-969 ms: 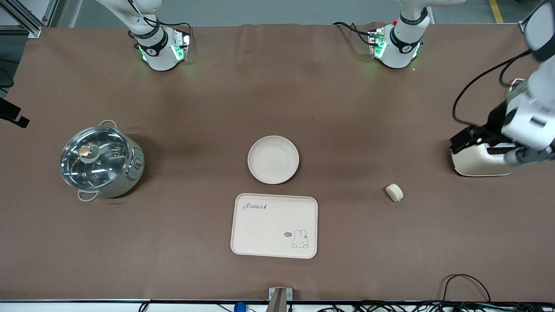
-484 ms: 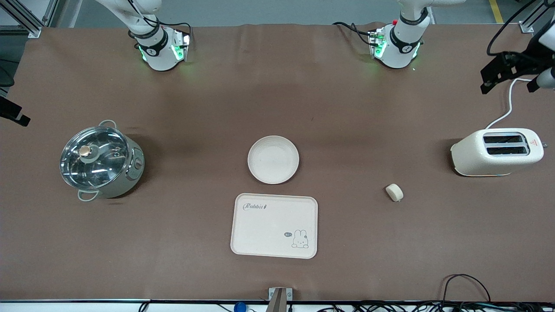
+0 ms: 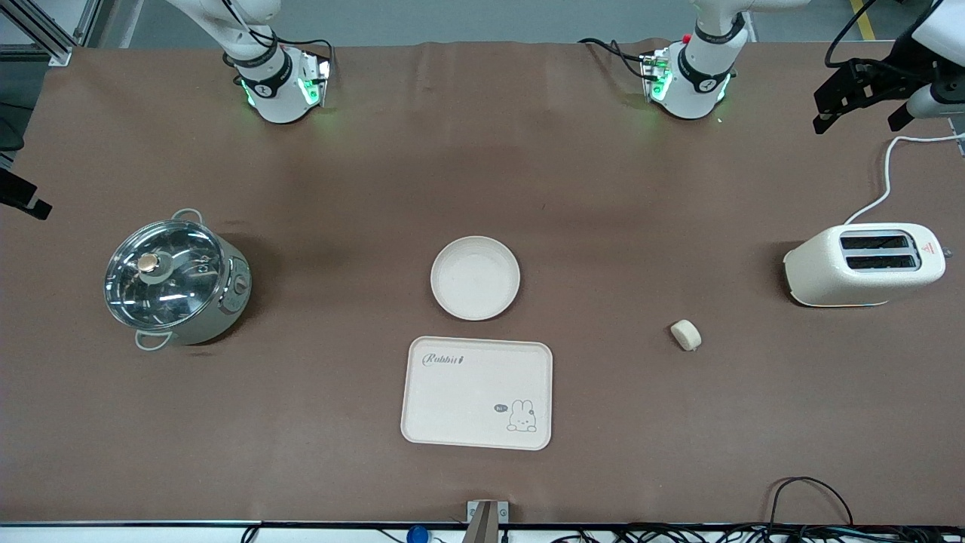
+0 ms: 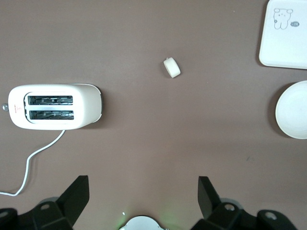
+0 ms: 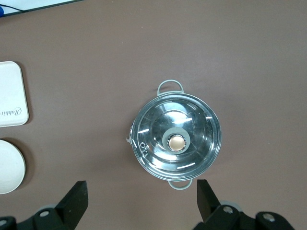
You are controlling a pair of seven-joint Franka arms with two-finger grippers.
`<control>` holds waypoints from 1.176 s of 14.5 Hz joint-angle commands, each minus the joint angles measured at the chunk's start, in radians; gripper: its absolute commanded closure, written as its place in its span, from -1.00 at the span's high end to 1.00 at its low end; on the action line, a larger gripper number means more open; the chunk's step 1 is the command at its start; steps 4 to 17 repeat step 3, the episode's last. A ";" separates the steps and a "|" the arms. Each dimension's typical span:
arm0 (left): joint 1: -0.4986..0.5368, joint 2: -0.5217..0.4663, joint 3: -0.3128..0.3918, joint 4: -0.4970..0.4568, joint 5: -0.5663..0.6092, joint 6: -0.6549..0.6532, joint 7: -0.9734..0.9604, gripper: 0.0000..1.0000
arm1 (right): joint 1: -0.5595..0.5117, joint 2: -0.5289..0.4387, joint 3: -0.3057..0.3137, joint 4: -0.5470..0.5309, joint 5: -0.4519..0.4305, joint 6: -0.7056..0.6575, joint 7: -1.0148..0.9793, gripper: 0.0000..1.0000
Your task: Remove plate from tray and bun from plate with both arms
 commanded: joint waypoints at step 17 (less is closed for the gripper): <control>0.004 0.008 -0.008 0.010 0.000 0.001 -0.017 1.00 | -0.022 -0.001 0.012 0.008 0.019 -0.014 -0.015 1.00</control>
